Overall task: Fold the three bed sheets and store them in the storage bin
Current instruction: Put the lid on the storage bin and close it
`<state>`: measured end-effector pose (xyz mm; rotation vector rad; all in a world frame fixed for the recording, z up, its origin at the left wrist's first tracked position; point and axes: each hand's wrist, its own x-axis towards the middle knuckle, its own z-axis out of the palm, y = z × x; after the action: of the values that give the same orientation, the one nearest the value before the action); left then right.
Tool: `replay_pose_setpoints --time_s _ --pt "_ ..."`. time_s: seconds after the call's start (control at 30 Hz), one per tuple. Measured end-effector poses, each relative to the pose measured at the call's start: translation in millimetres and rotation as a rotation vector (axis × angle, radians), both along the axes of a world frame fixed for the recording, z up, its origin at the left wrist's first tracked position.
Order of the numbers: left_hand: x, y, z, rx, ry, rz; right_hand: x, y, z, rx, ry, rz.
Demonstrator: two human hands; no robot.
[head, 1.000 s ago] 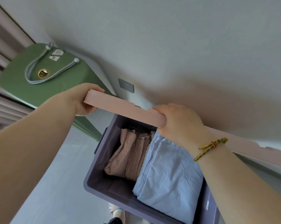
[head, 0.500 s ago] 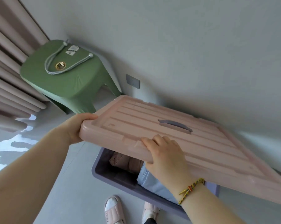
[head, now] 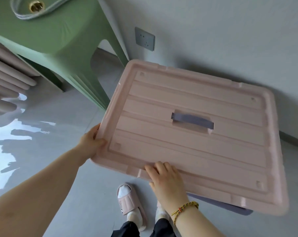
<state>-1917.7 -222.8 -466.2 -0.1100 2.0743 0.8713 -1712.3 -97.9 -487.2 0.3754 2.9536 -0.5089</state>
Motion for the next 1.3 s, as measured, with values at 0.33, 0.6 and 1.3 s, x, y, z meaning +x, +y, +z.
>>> replay_pose_setpoints --time_s 0.33,0.6,1.3 --pt "-9.0 -8.7 -42.4 -0.106 0.056 -0.032 -36.3 64.8 -42.6 0.187 0.354 -0.216" --pt "-6.3 3.0 -64.7 -0.218 0.135 -0.019 -57.9 147.3 -59.6 0.204 0.137 -0.169" --pt "-44.0 28.1 -81.8 0.033 -0.105 0.195 -168.0 73.1 -95.7 0.221 0.171 -0.001"
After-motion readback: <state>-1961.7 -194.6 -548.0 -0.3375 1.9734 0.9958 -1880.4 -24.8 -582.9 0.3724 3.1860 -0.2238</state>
